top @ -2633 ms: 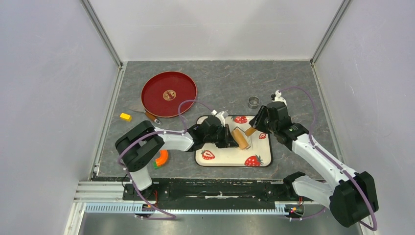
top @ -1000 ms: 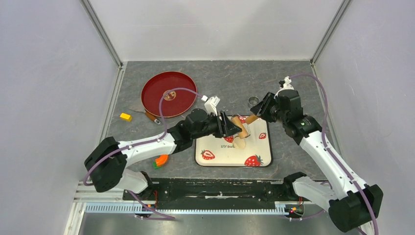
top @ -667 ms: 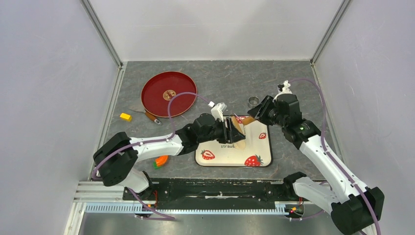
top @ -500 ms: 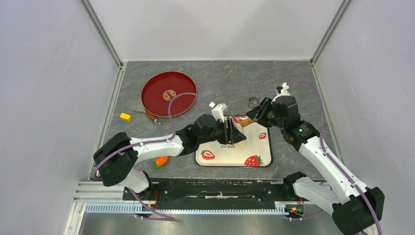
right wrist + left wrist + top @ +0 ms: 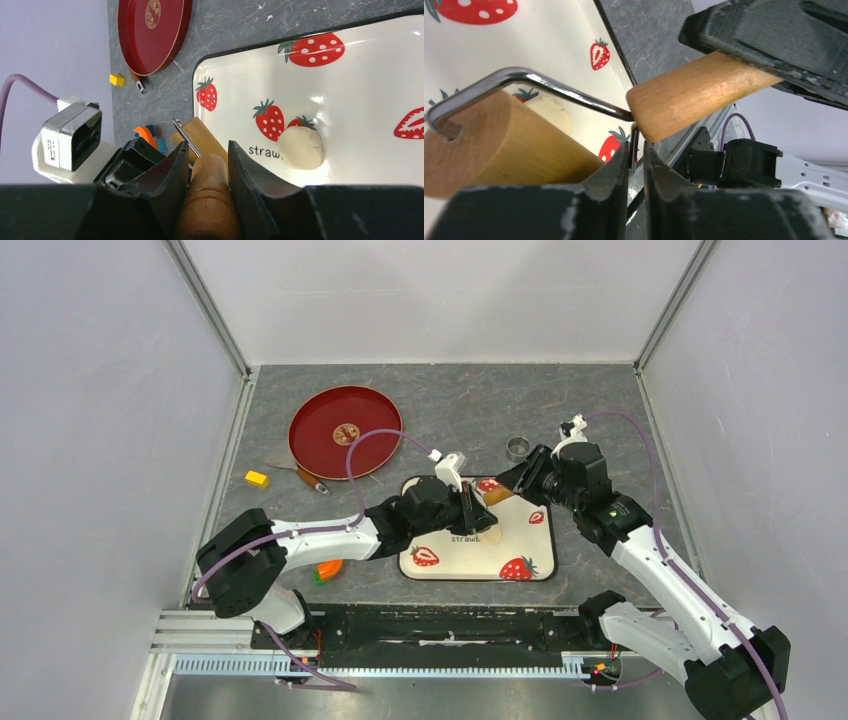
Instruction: Roll out the dumpling wrappers from the dough
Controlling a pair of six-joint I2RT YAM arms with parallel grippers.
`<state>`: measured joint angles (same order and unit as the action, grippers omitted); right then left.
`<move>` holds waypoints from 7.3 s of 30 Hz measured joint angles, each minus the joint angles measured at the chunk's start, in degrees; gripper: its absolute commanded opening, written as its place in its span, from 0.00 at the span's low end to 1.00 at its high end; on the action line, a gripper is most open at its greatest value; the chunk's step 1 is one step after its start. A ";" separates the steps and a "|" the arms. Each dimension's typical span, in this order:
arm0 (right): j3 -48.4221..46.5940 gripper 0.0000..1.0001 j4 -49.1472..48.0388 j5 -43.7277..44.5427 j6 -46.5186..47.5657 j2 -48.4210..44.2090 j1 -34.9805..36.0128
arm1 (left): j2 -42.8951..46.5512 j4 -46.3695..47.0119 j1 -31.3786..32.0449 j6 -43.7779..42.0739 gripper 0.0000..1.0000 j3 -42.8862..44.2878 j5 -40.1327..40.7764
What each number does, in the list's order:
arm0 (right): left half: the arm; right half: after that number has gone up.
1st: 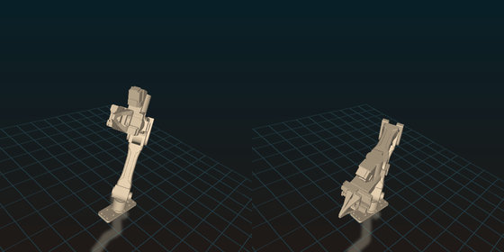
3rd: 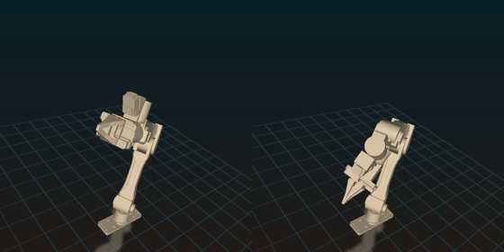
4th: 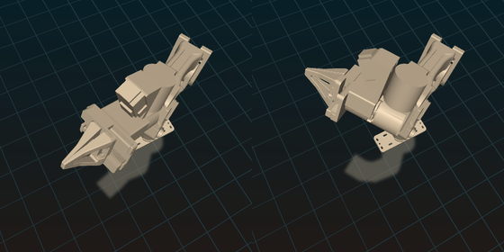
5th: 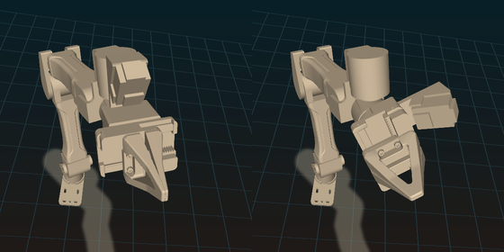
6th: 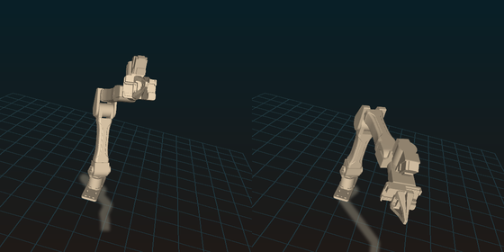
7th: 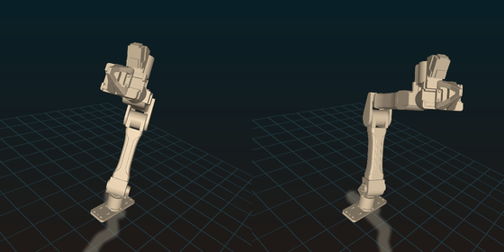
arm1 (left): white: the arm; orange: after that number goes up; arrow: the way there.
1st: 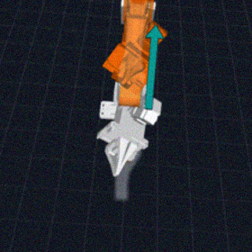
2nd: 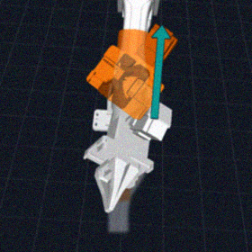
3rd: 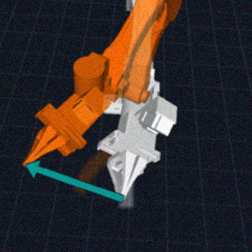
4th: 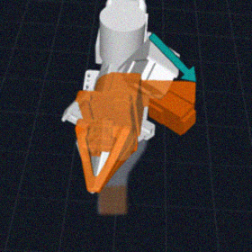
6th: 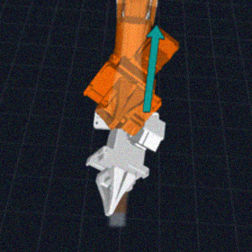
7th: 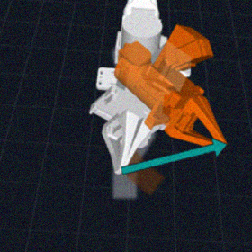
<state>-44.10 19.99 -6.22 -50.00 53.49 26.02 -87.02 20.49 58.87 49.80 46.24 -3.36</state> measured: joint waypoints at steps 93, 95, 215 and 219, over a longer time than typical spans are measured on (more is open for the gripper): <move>-9.31 0.00 21.81 -17.22 30.10 13.84 -0.52 | 10.51 2.64 -25.57 2.51 0.67 -13.51 -28.83; -12.68 0.00 23.69 -15.37 30.77 14.51 -0.74 | 12.20 -2.60 -28.87 2.14 0.68 -13.73 -29.00; -19.12 0.00 24.61 -15.34 33.46 34.40 5.33 | -3.26 -44.35 -27.76 -15.41 0.02 0.00 -11.37; -21.79 0.00 29.00 -11.37 33.79 34.07 5.09 | -3.45 -43.58 -27.52 -15.39 0.02 0.07 -11.41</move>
<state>-65.89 48.99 -17.58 -16.21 87.57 31.11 -90.48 -23.09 31.35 34.41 46.30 -14.76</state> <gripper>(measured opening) 0.347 0.044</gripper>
